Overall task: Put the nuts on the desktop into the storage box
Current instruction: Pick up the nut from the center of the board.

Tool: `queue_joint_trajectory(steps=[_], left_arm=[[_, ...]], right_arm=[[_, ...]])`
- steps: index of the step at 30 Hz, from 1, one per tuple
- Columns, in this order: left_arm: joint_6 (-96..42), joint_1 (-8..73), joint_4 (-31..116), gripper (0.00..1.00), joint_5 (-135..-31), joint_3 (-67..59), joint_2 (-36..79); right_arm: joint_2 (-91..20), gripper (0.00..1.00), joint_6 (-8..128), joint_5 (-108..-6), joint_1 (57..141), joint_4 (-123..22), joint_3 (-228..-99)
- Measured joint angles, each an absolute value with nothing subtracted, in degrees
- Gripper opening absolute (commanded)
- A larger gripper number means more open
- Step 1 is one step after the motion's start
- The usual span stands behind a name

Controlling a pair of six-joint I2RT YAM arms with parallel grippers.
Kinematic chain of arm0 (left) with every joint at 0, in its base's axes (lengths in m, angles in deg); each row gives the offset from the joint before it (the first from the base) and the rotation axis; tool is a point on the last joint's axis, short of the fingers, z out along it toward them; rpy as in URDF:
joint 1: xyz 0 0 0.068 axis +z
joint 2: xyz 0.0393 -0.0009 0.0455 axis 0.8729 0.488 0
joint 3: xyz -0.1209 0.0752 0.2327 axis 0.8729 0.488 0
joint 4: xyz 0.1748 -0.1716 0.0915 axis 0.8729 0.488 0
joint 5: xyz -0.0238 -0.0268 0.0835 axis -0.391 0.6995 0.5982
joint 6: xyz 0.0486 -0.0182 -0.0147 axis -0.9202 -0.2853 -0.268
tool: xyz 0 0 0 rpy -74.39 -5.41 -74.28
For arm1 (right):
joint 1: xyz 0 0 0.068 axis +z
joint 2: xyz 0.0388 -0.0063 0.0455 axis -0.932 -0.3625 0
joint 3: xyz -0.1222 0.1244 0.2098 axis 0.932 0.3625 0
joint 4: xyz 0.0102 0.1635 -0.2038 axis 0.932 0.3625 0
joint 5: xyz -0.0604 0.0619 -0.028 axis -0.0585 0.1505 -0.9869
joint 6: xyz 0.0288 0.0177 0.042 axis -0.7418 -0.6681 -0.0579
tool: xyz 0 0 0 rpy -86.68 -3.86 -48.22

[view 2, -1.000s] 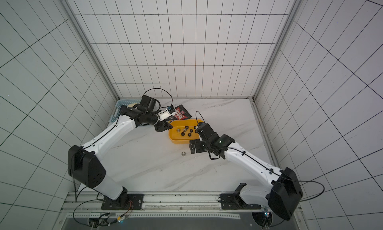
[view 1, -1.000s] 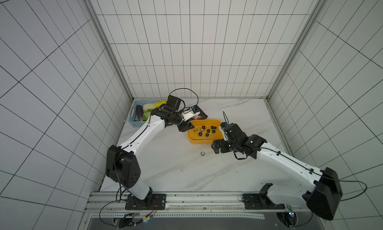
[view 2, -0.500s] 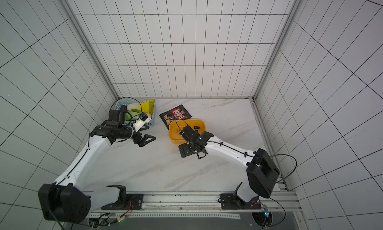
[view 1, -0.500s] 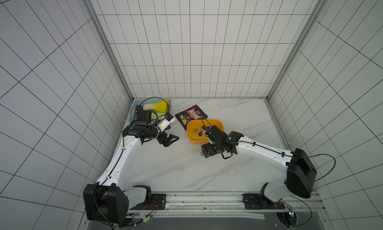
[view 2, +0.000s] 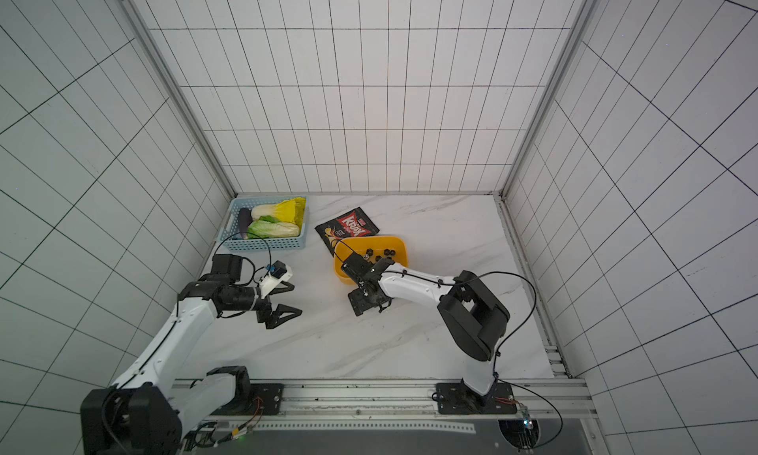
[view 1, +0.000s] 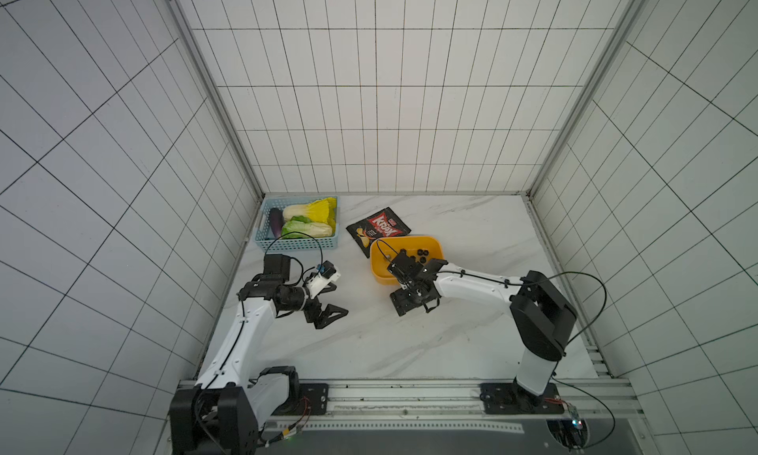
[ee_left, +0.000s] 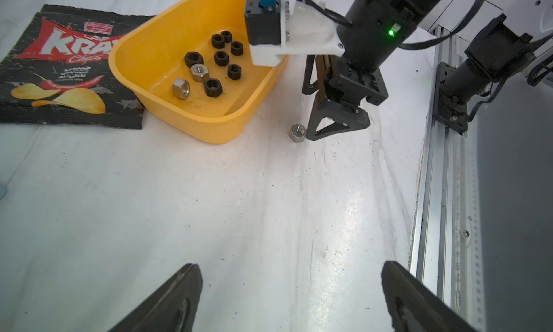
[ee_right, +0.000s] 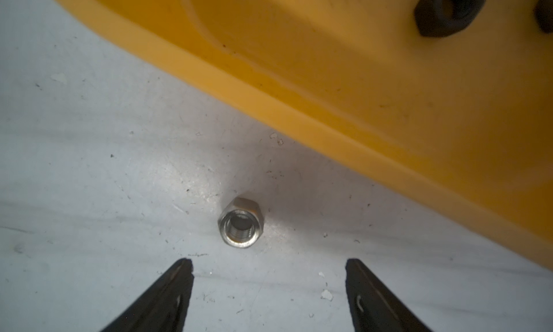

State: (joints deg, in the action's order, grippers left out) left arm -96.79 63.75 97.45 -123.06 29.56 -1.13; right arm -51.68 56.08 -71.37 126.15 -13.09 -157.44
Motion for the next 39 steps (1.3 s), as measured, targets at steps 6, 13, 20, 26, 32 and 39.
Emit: queue_joint_trajectory(steps=[6,13,20,26,32,39], left_arm=[[-101.6,63.4,95.4,0.98,-123.1,33.0,-2.1],[-104.4,61.0,94.1,0.98,-122.8,33.1,-2.3],[-105.1,60.0,93.9,0.98,-122.3,33.3,-2.5],[-105.1,59.4,93.9,0.98,-121.7,33.3,-2.5],[-105.1,59.3,93.7,0.98,-121.4,33.4,-2.5],[-105.0,59.1,93.5,0.98,-121.2,33.5,-2.5]], right_arm=[[-53.1,0.68,56.3,-71.0,126.2,-14.8,-157.4],[-55.0,0.53,56.4,-70.1,126.2,-16.5,-157.4],[-56.3,0.38,56.7,-69.9,126.3,-17.0,-158.0],[-56.5,0.23,57.0,-69.9,126.3,-17.2,-158.3],[-56.5,0.17,56.4,-69.9,126.6,-16.1,-158.7],[-54.5,0.15,55.4,-69.7,126.8,-11.9,-159.7]])
